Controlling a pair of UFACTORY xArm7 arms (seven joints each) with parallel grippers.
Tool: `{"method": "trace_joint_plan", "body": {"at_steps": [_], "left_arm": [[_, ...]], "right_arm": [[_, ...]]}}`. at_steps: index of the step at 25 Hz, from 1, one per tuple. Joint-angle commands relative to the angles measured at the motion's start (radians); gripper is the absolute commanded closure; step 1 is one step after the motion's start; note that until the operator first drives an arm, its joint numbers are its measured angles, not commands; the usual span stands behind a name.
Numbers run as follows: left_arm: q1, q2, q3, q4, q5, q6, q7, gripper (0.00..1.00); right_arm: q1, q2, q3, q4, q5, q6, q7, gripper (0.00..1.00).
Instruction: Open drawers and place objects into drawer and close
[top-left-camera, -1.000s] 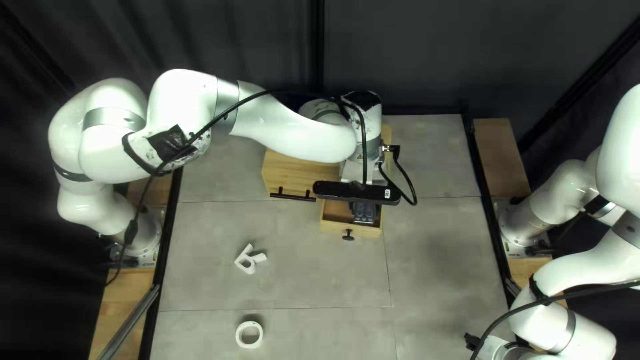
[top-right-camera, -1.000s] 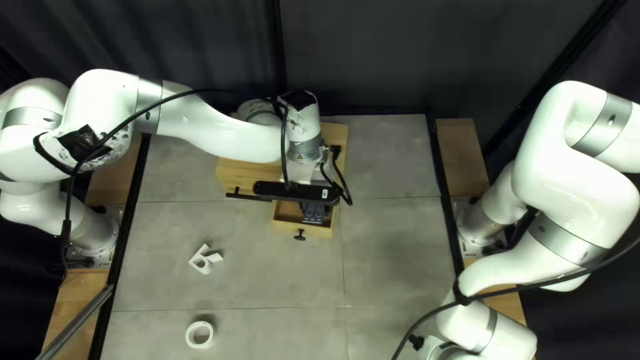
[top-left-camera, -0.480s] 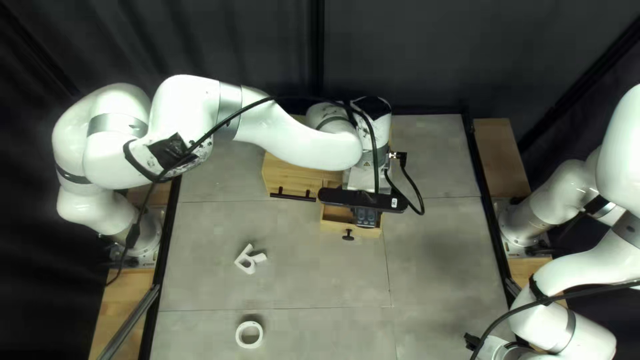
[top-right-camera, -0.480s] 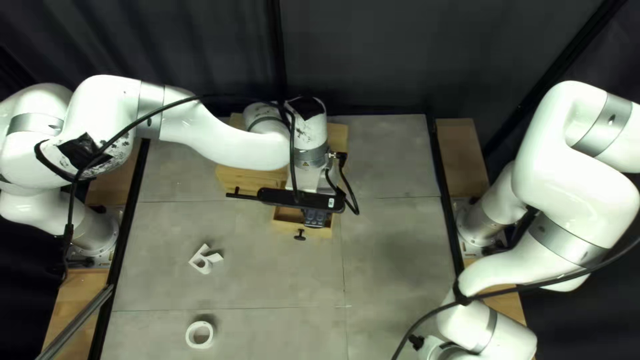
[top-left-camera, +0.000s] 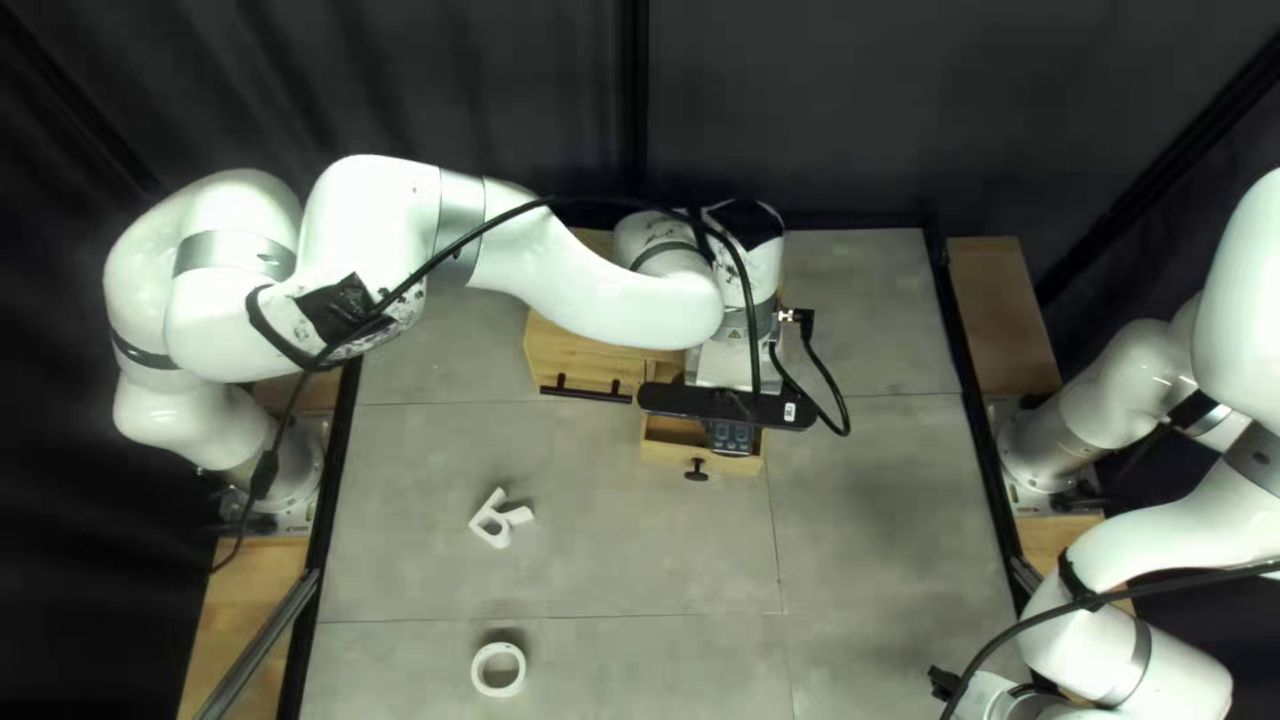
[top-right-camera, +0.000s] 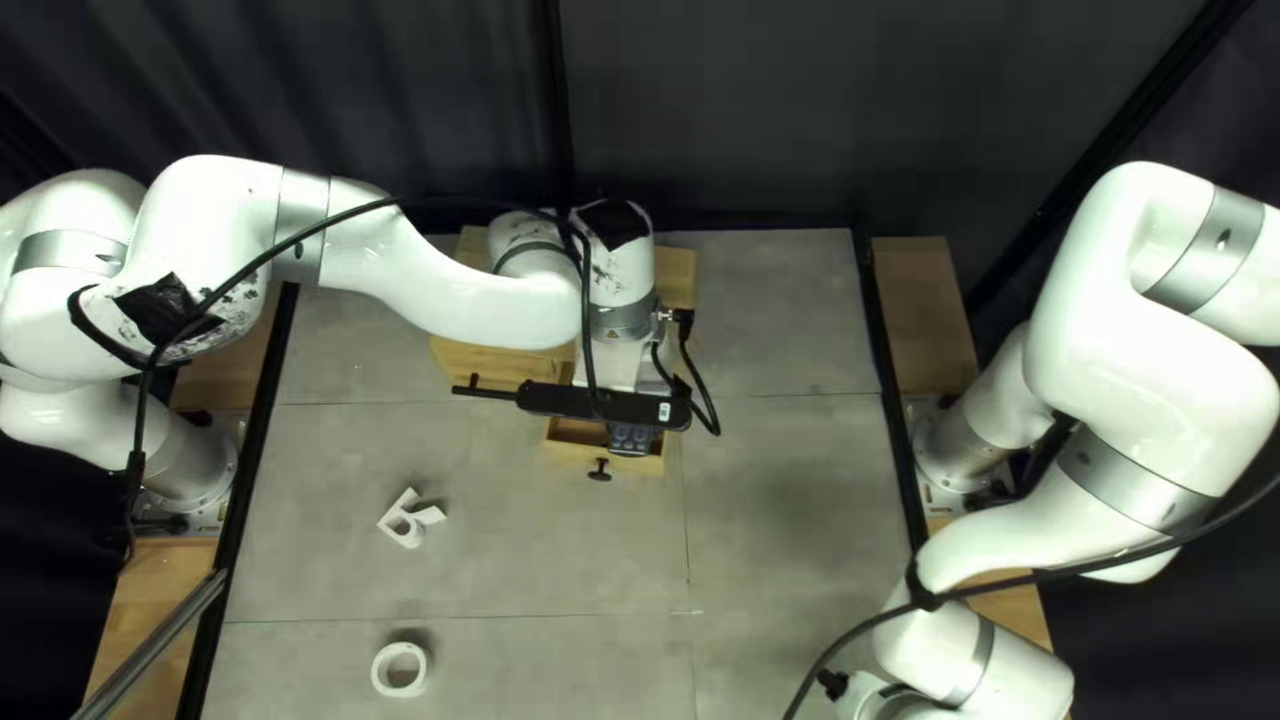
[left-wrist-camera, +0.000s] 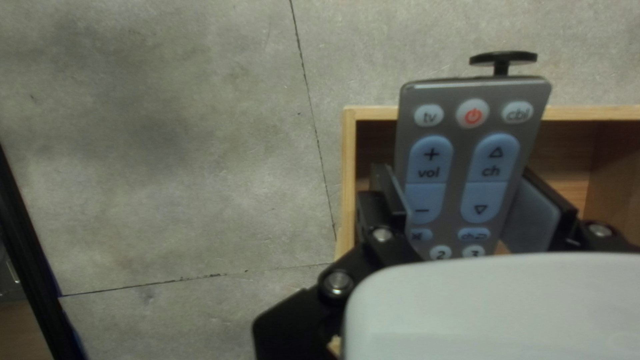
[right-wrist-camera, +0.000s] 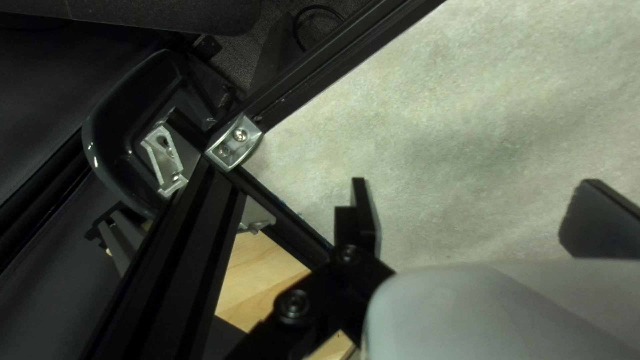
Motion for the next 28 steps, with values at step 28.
{"method": "trace_joint_plan", "body": {"at_steps": [28], "left_arm": [[-0.043,0.038,0.02,0.074,0.077,0.049,-0.066,1.0]], "right_arm": [[0.0,0.0,0.0,0.0,0.0,0.0,0.0,0.0]]}}
